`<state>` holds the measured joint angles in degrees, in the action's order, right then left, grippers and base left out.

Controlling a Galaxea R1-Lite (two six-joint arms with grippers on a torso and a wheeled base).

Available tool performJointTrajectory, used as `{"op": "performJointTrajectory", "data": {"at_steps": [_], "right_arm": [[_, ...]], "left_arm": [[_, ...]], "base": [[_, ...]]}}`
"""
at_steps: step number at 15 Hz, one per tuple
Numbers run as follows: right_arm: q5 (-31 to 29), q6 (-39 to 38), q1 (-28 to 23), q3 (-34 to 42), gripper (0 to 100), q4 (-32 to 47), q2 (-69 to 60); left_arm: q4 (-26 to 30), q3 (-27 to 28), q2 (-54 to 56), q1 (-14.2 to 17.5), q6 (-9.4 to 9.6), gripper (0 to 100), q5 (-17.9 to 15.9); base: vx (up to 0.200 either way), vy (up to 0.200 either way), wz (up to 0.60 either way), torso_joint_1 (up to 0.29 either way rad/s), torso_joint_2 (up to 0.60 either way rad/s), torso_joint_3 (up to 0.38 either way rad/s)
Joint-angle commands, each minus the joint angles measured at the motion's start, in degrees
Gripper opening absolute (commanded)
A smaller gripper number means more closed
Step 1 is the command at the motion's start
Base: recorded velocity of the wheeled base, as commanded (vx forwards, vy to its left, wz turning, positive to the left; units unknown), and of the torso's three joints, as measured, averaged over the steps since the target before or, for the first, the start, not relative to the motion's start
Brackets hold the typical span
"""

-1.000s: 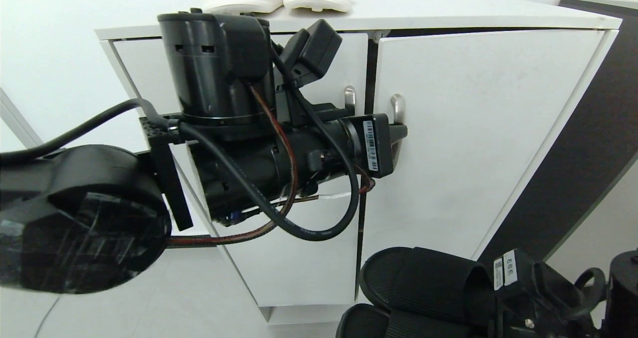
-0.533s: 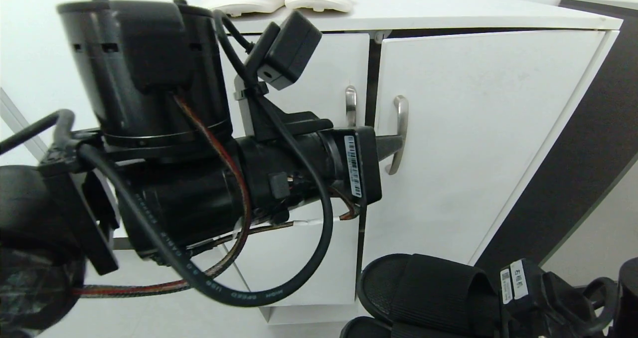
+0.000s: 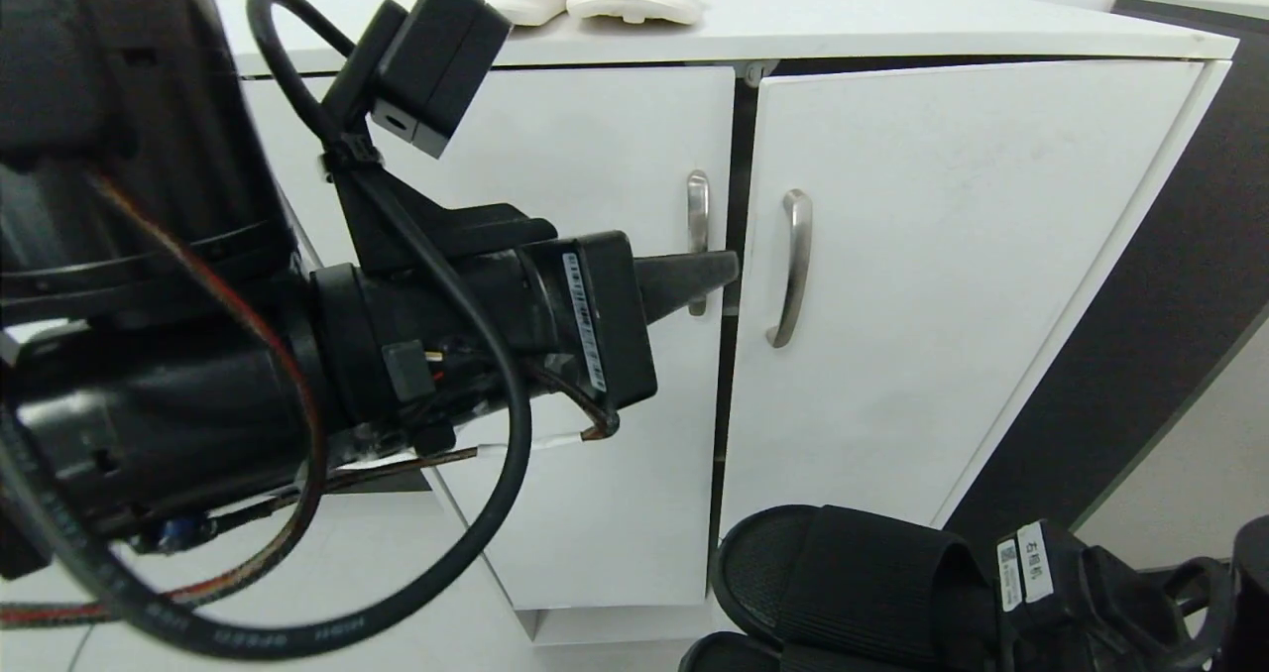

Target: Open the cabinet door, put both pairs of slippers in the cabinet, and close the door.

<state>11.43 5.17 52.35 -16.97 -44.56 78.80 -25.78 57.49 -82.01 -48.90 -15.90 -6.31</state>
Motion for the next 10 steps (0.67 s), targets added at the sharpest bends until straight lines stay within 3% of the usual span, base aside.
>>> {"op": "performJointTrajectory", "data": {"at_steps": [1, 3, 10], "right_arm": [[-0.18, 0.1, -0.05, 0.01, 0, 0.0, -0.05], [-0.36, 0.02, -0.05, -0.08, 0, 0.0, -0.14], [-0.45, 0.1, 0.04, -0.17, 0, 0.0, -0.05]], "left_arm": [[0.03, 1.48, -2.63, 4.6, -0.1, 0, -2.3], [0.03, 2.45, -3.95, 6.62, -0.1, 0, -4.67], [0.03, 8.87, -8.61, 7.24, -0.1, 0, -5.02]], "base": [[0.0, 0.0, 0.0, 0.0, 0.0, 0.0], [0.0, 0.0, 0.0, 0.0, 0.0, 0.0], [0.0, 0.0, 0.0, 0.0, 0.0, 0.0]]}}
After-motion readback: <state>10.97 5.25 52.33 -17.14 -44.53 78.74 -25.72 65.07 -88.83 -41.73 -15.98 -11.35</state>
